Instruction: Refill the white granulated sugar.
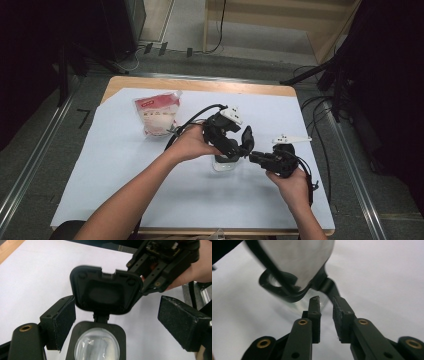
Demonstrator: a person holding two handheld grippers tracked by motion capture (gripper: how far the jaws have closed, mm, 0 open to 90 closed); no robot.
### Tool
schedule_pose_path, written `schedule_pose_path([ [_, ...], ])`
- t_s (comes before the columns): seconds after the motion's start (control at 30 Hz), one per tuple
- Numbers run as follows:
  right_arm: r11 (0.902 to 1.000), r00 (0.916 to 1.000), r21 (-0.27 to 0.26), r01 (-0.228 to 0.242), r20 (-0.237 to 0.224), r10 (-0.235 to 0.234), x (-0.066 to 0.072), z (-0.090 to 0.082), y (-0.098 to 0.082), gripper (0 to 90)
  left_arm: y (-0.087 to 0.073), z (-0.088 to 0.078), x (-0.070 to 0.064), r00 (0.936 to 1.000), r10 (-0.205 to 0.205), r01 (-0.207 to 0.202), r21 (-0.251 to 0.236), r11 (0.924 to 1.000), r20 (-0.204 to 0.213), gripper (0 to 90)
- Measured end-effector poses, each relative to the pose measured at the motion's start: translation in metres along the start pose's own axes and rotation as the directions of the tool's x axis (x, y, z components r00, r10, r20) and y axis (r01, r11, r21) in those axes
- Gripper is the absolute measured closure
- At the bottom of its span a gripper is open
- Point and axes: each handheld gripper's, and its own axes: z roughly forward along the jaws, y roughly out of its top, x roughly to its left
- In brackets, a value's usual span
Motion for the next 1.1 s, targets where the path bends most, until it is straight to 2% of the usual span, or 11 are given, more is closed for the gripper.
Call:
schedule_pose_path([
  [0.07,1.0,0.9999,-0.003,0.009,-0.013,-0.009,0.008,-0.003,-0.002,73.4,-0.005,-0.004,0.001,0.9999,-0.015,0.014,-0.004,0.9999,-0.004,22.5],
  [0.1,0.9998,0.9996,-0.013,0.014,-0.022,-0.014,0.013,-0.004,-0.003,72.4,-0.012,-0.009,0.004,0.9994,-0.033,0.033,-0.024,0.9991,0.01,26.0],
  [0.2,0.9988,0.9986,-0.023,0.043,-0.028,-0.044,0.022,-0.003,-0.004,69.4,-0.021,-0.016,0.008,0.9981,-0.062,0.062,-0.03,0.9976,0.002,26.9],
  [0.33,0.9982,0.9972,-0.013,0.059,-0.045,-0.06,0.029,0.001,-0.006,66.6,-0.03,-0.023,0.012,0.9959,-0.09,0.09,-0.031,0.9955,-0.005,32.9],
  [0.4,0.996,0.9948,-0.018,0.088,-0.05,-0.088,0.033,0.005,-0.007,65.9,-0.038,-0.027,0.015,0.9928,-0.12,0.12,-0.025,0.9925,0.002,33.7],
  [0.47,0.9961,0.9946,-0.017,0.087,-0.056,-0.087,0.035,0.005,-0.008,65.5,-0.043,-0.03,0.016,0.9908,-0.135,0.135,-0.029,0.9904,0.002,34.8],
  [0.57,0.9964,0.9943,-0.014,0.084,-0.064,-0.085,0.038,0.005,-0.01,64.2,-0.047,-0.034,0.017,0.9909,-0.135,0.135,-0.036,0.9903,0.002,38.0],
  [0.63,0.9945,0.9924,-0.006,0.105,-0.065,-0.105,0.045,0.003,-0.011,61.1,-0.051,-0.037,0.016,0.9902,-0.139,0.139,-0.038,0.9895,0.01,39.2],
  [0.87,0.9908,0.988,-0.006,0.135,-0.076,-0.135,0.056,0.006,-0.012,56.1,-0.064,-0.05,0.014,0.9891,-0.145,0.144,-0.031,0.9891,-0.027,42.2],
  [0.97,0.99,0.9863,0.0,0.141,-0.086,-0.141,0.058,0.007,-0.012,55.8,-0.071,-0.055,0.014,0.9847,-0.172,0.171,-0.051,0.984,-0.025,44.0],
  [1.1,0.987,0.9828,0.007,0.161,-0.093,-0.159,0.06,0.009,-0.011,55.2,-0.078,-0.064,0.015,0.9793,-0.2,0.198,-0.053,0.9788,-0.034,44.7],
])
